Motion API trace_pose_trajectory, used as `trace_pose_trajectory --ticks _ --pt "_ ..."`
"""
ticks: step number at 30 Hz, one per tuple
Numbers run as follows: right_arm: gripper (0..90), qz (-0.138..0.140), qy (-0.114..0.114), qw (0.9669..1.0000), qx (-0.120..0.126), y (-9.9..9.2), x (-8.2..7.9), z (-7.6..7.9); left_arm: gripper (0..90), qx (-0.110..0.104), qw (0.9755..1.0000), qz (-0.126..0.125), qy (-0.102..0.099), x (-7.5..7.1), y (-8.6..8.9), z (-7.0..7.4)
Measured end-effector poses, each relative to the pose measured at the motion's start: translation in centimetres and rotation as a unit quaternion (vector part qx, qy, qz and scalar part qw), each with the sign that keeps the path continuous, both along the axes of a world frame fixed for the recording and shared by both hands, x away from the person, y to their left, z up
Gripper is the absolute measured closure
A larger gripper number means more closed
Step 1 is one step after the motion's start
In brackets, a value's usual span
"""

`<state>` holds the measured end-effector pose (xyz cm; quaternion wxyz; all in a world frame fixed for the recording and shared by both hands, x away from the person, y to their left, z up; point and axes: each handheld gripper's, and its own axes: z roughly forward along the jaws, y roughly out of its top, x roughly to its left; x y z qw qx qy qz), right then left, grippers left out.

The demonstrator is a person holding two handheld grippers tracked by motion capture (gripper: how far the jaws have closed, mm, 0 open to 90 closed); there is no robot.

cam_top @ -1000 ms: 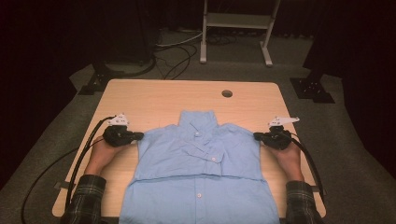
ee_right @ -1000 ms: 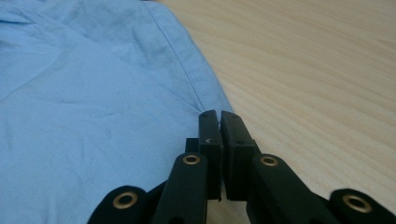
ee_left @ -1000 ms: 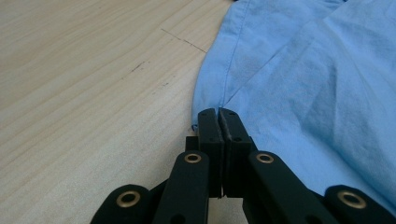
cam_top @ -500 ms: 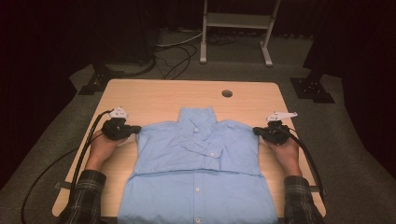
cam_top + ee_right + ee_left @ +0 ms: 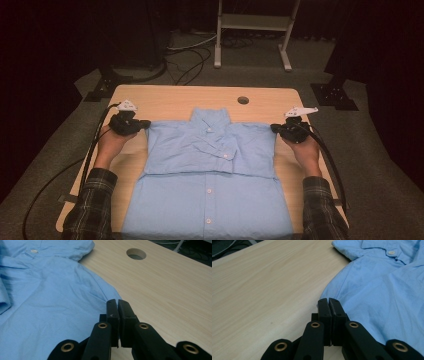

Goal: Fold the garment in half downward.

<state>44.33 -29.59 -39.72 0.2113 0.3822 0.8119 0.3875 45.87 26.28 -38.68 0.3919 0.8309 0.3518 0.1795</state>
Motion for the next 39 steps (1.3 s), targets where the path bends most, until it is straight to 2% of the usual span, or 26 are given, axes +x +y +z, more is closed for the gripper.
trace_pose_trajectory --ticks 2,5,7,9,14,16,19,22,24,26,28,31,35,39 --pt "87.8 -0.001 -0.003 1.0000 -0.001 0.1 0.4 0.3 89.2 -0.004 0.9999 0.004 -0.009 0.3 0.1 0.3" --pt "87.8 -0.006 -0.004 1.0000 0.005 0.1 0.9 0.7 89.2 -0.005 0.9999 0.010 -0.003 1.0 0.1 0.7" --pt "87.8 -0.011 -0.004 0.9999 0.003 0.2 1.4 1.0 89.2 -0.013 0.9997 0.015 -0.011 1.4 0.2 0.9" --pt "87.8 -0.014 -0.006 0.9999 0.004 0.2 1.8 1.2 89.2 -0.019 0.9996 0.021 -0.005 1.9 0.3 1.0" --pt "87.8 -0.021 -0.011 0.9997 0.001 0.5 2.9 2.0 89.3 -0.033 0.9988 0.034 -0.014 3.0 0.6 1.2" --pt "87.9 -0.025 -0.012 0.9996 0.006 0.5 3.3 2.6 89.2 -0.037 0.9985 0.041 -0.006 3.6 0.7 1.4" --pt "87.8 -0.030 -0.018 0.9993 0.012 0.5 3.9 3.3 89.3 -0.043 0.9977 0.048 -0.022 4.1 0.7 1.8" --pt "87.9 -0.035 -0.019 0.9991 0.013 0.6 4.5 3.7 89.3 -0.042 0.9975 0.054 -0.020 4.6 0.6 2.5" --pt "87.9 -0.039 -0.021 0.9989 0.013 0.6 4.8 3.9 89.3 -0.043 0.9968 0.054 -0.039 4.8 0.5 3.0" --pt "87.9 -0.041 -0.026 0.9988 0.011 0.6 5.0 4.3 89.3 -0.048 0.9963 0.059 -0.042 4.9 0.6 3.8" --pt "87.9 -0.042 -0.031 0.9985 0.014 0.5 5.1 4.8 89.3 -0.044 0.9960 0.057 -0.053 4.9 0.5 4.5" --pt "87.9 -0.041 -0.043 0.9980 0.023 0.3 4.9 5.6 89.3 -0.050 0.9948 0.056 -0.070 4.4 0.6 5.4" --pt "87.9 -0.035 -0.052 0.9977 0.027 0.3 4.1 6.2 89.2 -0.037 0.9954 0.050 -0.073 3.4 0.7 6.0" --pt "87.9 -0.026 -0.063 0.9973 0.026 0.5 2.9 6.7 89.2 -0.029 0.9949 0.051 -0.082 1.8 0.8 6.5"
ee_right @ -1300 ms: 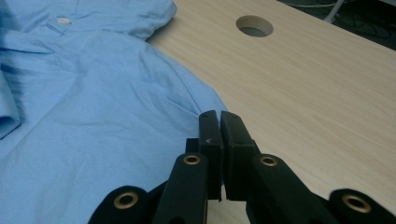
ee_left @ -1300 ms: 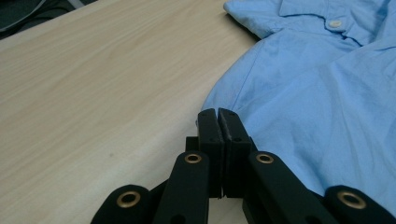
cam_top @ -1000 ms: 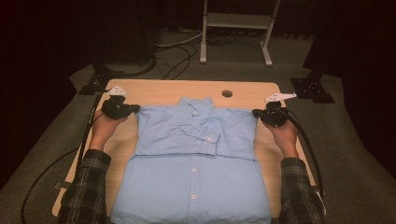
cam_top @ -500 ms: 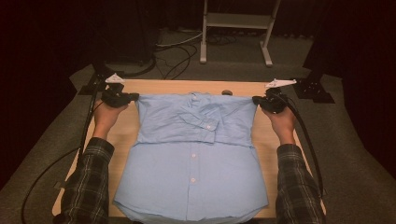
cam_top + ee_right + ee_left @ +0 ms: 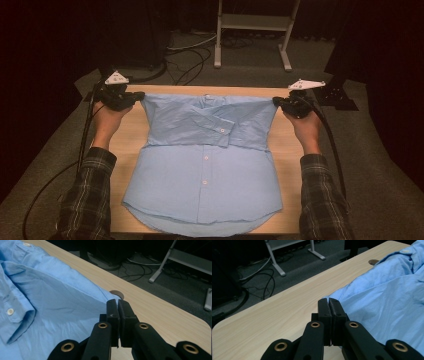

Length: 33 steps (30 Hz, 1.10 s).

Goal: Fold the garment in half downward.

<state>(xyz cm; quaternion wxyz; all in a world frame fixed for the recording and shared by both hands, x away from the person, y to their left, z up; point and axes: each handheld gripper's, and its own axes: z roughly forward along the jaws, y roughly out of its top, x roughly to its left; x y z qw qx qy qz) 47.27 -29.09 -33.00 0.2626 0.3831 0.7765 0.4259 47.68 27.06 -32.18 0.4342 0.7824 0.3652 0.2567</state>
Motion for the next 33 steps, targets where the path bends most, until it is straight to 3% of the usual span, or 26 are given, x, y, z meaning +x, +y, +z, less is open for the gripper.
trace_pose_trajectory --ticks 6,10,18,27,33 --pt "87.9 0.015 -0.008 0.9999 0.002 0.3 -1.7 0.8 89.2 0.002 1.0000 0.000 -0.007 -2.6 0.4 0.6" --pt "87.9 0.027 -0.008 0.9995 0.018 0.2 -3.0 1.0 89.2 0.001 1.0000 -0.003 -0.006 -4.5 1.0 0.8" --pt "87.9 0.050 -0.018 0.9983 0.023 0.4 -6.3 0.9 89.1 0.005 0.9997 -0.007 -0.024 -8.9 1.7 1.3" --pt "87.8 0.082 -0.037 0.9957 0.020 0.4 -11.0 0.8 89.1 0.004 0.9991 -0.023 -0.035 -14.4 2.5 0.6" --pt "87.9 0.099 -0.032 0.9943 0.023 0.0 -14.2 -0.3 89.1 0.011 0.9989 -0.044 -0.016 -18.1 2.5 -0.8"
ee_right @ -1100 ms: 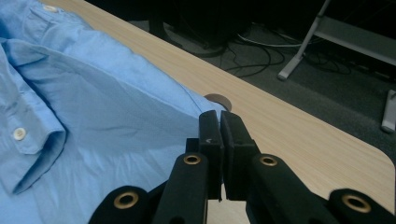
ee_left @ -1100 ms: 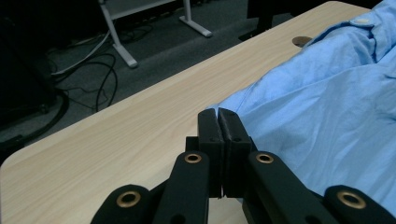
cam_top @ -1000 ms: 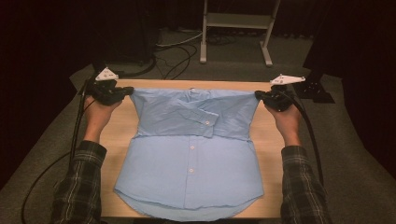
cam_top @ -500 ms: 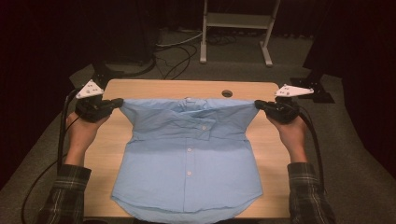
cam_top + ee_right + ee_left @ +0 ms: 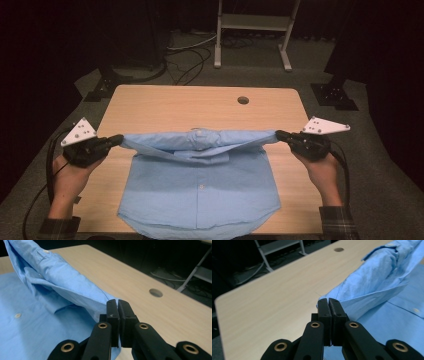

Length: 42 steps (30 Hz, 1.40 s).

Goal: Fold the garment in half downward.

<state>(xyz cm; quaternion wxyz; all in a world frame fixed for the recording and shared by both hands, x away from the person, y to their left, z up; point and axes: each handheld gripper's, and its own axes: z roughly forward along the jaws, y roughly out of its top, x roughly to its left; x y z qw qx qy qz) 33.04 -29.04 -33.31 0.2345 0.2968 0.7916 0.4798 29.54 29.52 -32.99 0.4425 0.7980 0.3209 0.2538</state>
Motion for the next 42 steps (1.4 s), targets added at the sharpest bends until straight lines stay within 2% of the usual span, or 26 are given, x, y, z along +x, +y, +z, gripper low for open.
trace_pose_trajectory --ticks 6,15,20,26,28,30,33,36,42 --pt "87.9 0.017 0.023 0.9994 0.020 -0.4 -2.4 -1.7 89.1 -0.004 0.9996 -0.009 0.025 -2.6 0.2 -1.8" --pt "87.8 0.020 0.075 0.9968 0.020 -0.7 -5.6 -5.5 89.0 -0.012 0.9966 -0.016 0.080 -5.1 0.8 -4.8" --pt "87.8 0.018 0.117 0.9929 0.008 -0.4 -7.1 -7.6 88.9 -0.007 0.9919 -0.027 0.124 -5.9 0.9 -6.4" --pt "87.7 0.016 0.154 0.9878 -0.012 -0.2 -8.2 -9.8 88.6 0.005 0.9868 -0.044 0.156 -6.4 0.7 -8.3" --pt "87.7 0.014 0.160 0.9868 -0.016 -0.2 -8.5 -10.1 88.6 0.017 0.9848 -0.051 0.165 -6.4 0.5 -8.7" --pt "87.7 0.011 0.165 0.9860 -0.019 -0.2 -8.7 -10.3 88.6 0.032 0.9830 -0.058 0.171 -6.4 0.1 -9.1" --pt "87.6 0.009 0.173 0.9847 -0.024 -0.2 -9.0 -10.7 88.4 0.044 0.9809 -0.060 0.180 -6.2 -0.2 -9.5" --pt "87.6 0.006 0.173 0.9847 -0.021 -0.2 -9.3 -10.9 88.4 0.048 0.9807 -0.059 0.180 -6.2 -0.4 -9.5" --pt "87.5 0.001 0.167 0.9855 -0.031 0.0 -9.2 -10.8 88.5 0.066 0.9808 -0.053 0.176 -5.5 -1.0 -9.4"
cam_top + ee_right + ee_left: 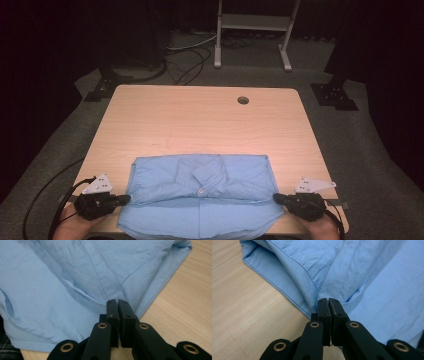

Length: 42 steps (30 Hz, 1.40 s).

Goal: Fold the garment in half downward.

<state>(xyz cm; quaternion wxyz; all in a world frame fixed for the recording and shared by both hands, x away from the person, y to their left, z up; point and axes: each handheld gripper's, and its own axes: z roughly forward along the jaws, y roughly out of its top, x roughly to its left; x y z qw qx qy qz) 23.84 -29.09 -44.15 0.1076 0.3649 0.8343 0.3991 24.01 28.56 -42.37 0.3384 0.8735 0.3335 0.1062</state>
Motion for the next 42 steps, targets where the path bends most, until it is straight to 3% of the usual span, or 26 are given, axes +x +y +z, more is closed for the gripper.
trace_pose_trajectory --ticks 11,20,25,27,31,34,36,39,42 --pt "87.4 -0.019 -0.004 0.9996 -0.022 0.0 2.9 0.3 88.5 0.044 0.9989 0.006 -0.013 4.2 -1.9 0.4" --pt "87.1 -0.026 -0.007 0.9990 -0.036 -0.2 5.1 0.5 88.5 0.043 0.9990 0.008 -0.005 7.5 -2.3 0.5" --pt "85.5 -0.024 -0.012 0.9988 -0.042 -0.1 5.4 0.5 87.4 0.045 0.9989 0.011 -0.004 7.7 -2.4 0.6" --pt "75.7 -0.020 -0.016 0.9987 -0.043 -0.1 5.2 0.5 81.1 0.033 0.9994 0.012 0.002 7.6 -2.2 0.5" --pt "55.1 -0.005 -0.020 0.9994 -0.029 0.0 4.9 0.3 56.4 0.008 0.9997 0.022 0.009 7.5 -1.8 0.4" --pt "42.9 -0.005 -0.036 0.9990 -0.027 0.1 4.5 0.5 47.1 0.000 0.9998 0.018 0.006 7.1 -1.8 0.5" --pt "33.0 -0.014 -0.047 0.9984 -0.027 0.1 4.4 0.6 41.8 -0.018 0.9997 0.019 0.000 6.9 -1.7 0.6" --pt "20.4 -0.019 -0.046 0.9987 -0.013 -0.1 4.4 0.6 27.7 -0.028 0.9994 0.017 -0.004 6.8 -1.6 0.7" --pt "6.7 -0.016 -0.028 0.9994 -0.009 0.0 4.5 0.3 11.4 -0.027 0.9995 0.009 -0.010 6.7 -1.8 0.6"
